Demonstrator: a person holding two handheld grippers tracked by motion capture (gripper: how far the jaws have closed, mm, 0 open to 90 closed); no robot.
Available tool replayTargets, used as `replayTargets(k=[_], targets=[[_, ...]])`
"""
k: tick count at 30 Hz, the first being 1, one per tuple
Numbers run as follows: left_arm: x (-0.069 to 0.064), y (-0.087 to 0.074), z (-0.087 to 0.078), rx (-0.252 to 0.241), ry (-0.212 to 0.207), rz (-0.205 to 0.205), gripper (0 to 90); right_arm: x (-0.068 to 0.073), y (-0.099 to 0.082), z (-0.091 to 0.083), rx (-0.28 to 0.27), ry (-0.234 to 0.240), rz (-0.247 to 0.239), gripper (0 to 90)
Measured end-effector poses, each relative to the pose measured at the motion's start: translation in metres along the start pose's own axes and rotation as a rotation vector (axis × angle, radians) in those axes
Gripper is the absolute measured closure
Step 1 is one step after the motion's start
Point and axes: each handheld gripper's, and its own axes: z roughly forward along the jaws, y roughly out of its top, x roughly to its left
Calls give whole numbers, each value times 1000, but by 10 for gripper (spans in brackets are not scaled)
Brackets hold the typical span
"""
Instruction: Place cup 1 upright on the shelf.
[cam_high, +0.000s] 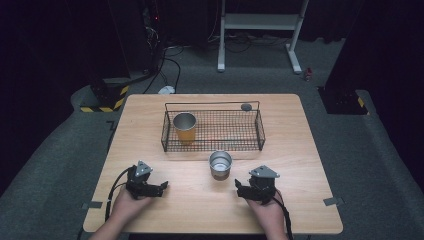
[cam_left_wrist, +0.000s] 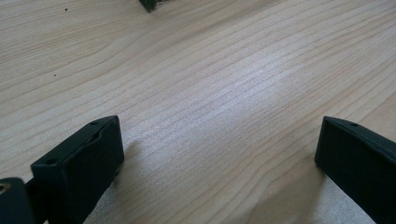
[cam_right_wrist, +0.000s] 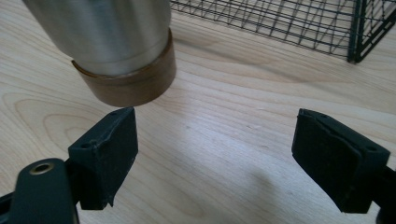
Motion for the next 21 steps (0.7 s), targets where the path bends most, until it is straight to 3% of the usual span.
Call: replayTargets(k=[8,16,19,21], targets=[[0,-1,-1,-8,8,-7,37,16,7,1,-16,56,-23,142],[0,0,0,-5,6,-10,33,24,13,4,-37,75,-35,132],[0,0,0,-5,8,-9,31,25,17,5,-47,136,-37,135],[-1,0,0,-5,11,-8,28,28,18,6,-64,106,-52,129]])
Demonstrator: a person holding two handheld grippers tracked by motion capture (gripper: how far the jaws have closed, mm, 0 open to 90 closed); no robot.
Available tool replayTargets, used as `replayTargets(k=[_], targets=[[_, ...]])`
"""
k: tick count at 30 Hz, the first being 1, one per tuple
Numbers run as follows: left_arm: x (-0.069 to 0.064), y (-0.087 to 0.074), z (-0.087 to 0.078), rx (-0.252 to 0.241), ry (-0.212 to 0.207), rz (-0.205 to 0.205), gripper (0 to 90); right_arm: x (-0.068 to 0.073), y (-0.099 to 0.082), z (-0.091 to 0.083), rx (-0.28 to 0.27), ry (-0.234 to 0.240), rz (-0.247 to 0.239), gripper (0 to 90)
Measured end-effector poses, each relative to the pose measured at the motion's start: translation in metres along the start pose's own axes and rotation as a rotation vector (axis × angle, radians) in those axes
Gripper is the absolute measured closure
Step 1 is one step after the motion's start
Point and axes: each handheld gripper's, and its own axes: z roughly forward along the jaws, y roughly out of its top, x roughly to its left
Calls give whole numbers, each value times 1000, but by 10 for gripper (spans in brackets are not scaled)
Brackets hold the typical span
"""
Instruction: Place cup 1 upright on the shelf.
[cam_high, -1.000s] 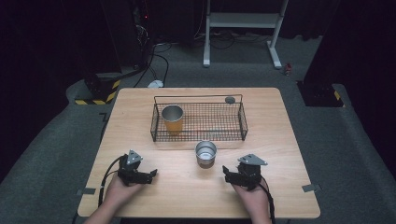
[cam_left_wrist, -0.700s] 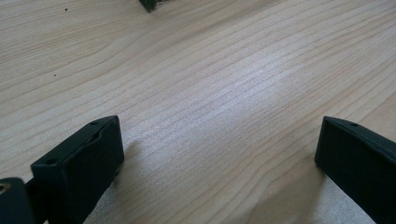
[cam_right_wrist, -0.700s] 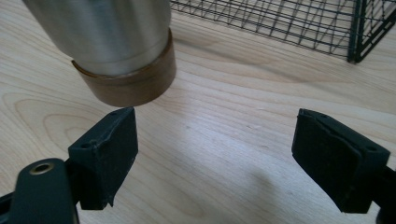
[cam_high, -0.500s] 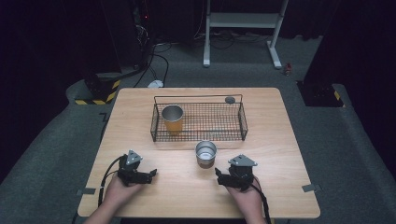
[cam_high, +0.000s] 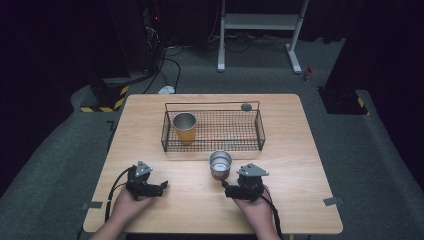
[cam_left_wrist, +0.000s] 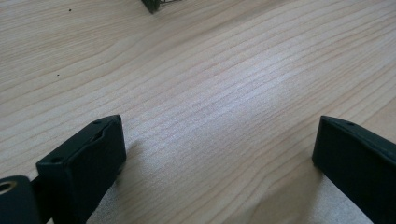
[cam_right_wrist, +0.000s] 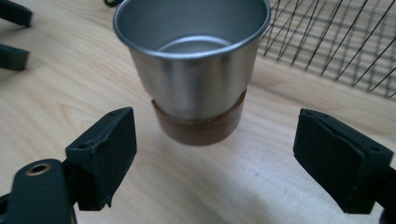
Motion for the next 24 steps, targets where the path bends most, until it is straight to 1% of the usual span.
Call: replayTargets(k=[2,3,5,6,8,9,11,16,18,20,24], targets=[[0,1,0,4,-2,4,19,1,1,3,4,1,-2,124],[-1,0,1,3,-3,-4,15,2,2,4,4,1,-2,124],[-1,0,1,3,-4,-5,13,3,4,6,1,0,4,118],[0,1,1,5,-7,-5,8,3,5,7,-4,4,-6,120],[0,1,1,7,-3,-4,3,3,6,7,-14,30,-1,127],[0,1,1,5,-2,-6,3,4,7,7,-17,25,2,125],[1,1,1,7,-1,-3,3,4,8,10,-17,7,-11,121],[1,1,1,6,-2,-4,3,1,10,13,-24,8,-4,116],[1,1,1,5,-5,-4,4,0,10,13,-24,15,3,115],[1,1,1,9,-8,-4,6,0,11,15,-27,10,9,112],[2,0,1,8,-4,-4,6,1,13,17,-25,6,2,104]])
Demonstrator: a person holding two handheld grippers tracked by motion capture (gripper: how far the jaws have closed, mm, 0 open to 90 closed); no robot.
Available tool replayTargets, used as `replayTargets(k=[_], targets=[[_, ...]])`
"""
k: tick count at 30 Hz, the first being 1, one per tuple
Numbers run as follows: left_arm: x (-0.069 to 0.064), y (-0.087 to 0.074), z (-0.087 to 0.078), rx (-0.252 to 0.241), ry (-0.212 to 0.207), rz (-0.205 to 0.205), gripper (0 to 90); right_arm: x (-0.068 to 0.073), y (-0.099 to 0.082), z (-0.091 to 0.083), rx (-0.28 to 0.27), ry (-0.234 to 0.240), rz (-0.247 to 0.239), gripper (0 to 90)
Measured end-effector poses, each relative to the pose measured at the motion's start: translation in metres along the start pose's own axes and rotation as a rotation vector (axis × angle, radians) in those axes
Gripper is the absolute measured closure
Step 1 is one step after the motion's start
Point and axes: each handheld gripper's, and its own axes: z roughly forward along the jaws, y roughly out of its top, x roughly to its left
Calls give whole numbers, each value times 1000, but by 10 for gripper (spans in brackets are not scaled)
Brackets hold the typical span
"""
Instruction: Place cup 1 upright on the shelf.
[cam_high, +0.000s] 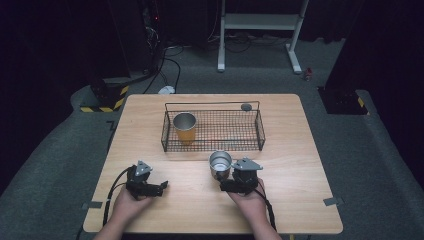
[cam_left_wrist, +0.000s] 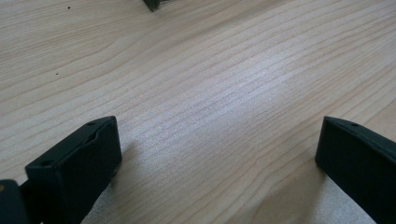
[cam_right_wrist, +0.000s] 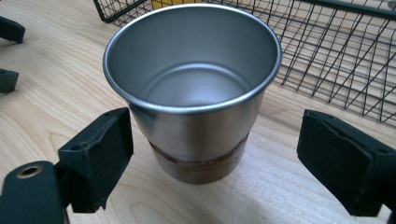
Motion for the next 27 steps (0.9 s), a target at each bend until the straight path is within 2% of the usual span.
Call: replayTargets(k=[5,11,19,22,27], targets=[[0,0,0,0,-1,-1,7,2,3,5,0,14,-7,100],[0,0,0,-2,0,-3,9,7,5,13,11,1,-11,98],[0,0,0,-3,5,-7,12,8,11,24,-5,3,-23,99],[0,0,0,-3,5,-7,12,7,12,28,-11,5,-18,111],[0,0,0,-5,6,-9,13,7,14,30,-20,17,-47,176]])
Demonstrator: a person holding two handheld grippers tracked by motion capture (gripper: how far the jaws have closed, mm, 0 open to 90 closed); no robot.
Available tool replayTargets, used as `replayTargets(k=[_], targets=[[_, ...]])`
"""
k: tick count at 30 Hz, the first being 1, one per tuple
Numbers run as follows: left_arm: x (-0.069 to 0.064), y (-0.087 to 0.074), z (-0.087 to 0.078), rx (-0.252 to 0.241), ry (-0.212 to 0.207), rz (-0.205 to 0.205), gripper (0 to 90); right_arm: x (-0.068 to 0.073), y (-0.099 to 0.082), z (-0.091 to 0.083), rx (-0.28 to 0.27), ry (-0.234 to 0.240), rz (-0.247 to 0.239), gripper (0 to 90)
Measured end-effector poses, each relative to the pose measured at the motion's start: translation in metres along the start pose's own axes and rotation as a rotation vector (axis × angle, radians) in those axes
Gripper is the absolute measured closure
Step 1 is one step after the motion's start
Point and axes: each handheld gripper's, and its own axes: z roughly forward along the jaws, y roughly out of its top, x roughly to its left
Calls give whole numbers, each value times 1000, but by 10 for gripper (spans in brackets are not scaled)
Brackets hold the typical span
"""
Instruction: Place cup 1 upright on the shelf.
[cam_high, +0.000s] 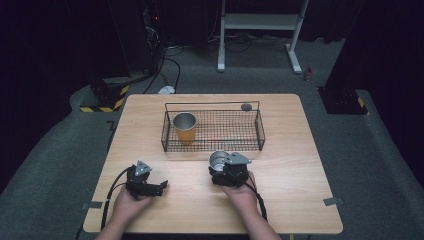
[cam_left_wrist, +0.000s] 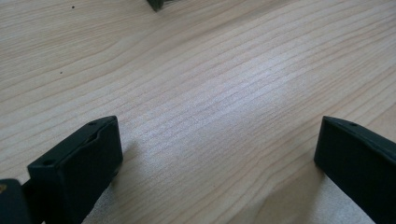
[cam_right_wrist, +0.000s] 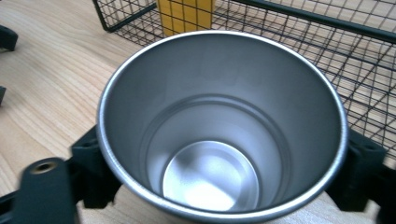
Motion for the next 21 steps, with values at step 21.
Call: replayTargets(k=[21], targets=[[0,-1,-1,-3,15,4,24,-15,-10,-37,-46,-83,28,181]])
